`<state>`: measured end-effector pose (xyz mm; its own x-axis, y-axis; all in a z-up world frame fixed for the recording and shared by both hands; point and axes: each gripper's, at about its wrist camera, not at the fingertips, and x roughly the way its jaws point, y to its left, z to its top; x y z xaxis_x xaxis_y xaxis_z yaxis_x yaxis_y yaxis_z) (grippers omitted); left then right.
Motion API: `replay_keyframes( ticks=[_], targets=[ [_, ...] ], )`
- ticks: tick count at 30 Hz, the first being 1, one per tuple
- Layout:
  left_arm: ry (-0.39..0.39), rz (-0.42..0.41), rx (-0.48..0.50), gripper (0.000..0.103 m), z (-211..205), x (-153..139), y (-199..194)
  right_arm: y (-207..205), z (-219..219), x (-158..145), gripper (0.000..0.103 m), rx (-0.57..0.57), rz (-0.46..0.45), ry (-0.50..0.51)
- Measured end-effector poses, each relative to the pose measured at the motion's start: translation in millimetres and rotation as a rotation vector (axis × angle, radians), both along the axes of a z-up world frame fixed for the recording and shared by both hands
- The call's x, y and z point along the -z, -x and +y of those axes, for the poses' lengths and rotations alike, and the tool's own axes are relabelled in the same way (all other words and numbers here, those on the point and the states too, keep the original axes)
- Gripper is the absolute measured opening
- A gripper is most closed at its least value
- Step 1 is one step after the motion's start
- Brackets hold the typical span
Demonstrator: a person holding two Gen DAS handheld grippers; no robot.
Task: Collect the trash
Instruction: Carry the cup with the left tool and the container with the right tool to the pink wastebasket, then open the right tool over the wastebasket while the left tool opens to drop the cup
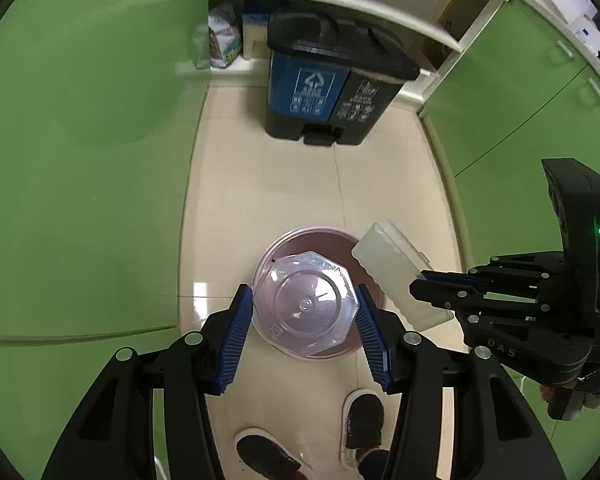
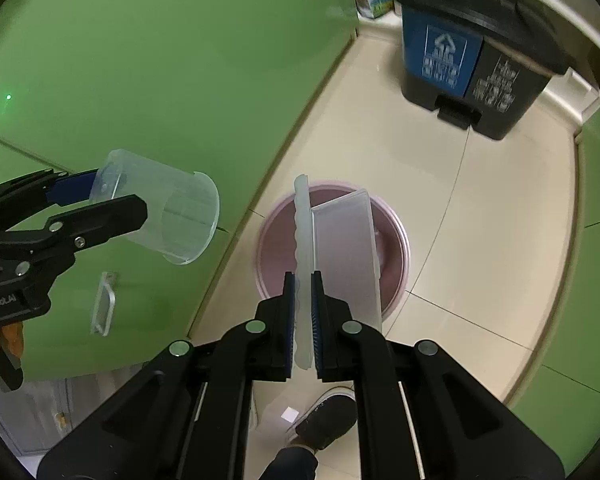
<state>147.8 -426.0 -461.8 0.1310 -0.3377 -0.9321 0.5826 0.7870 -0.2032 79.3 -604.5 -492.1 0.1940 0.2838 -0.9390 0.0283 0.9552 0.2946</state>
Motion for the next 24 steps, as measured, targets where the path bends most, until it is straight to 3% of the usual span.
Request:
replay_keyframes(
  ticks=[4, 9, 10, 12, 13, 24],
  targets=[
    [-0.005, 0.021, -0.003, 0.051, 3, 33, -6, -10, 1, 32, 0.007, -0.001, 0.016, -0.005],
    [-0.007, 0.038, -0.008, 0.051, 6, 52, -12, -15, 2, 57, 0.011, 0.012, 0.019, -0.001],
    [-0.007, 0.038, -0.006, 0.051, 6, 53, -12, -14, 2, 58, 0.018, 0.012, 0.019, 0.008],
    [-0.008, 0.038, -0.001, 0.051, 4, 58, -14, -14, -1, 59, 0.078, 0.029, 0.009, 0.021],
    [-0.007, 0.038, 0.000, 0.051, 3, 57, -14, -13, -4, 57, 0.085, 0.040, 0.001, 0.015],
    [0.003, 0.036, 0.031, 0.051, -10, 54, -18, -3, -29, 46, 0.094, 0.105, 0.012, 0.135]
  ],
)
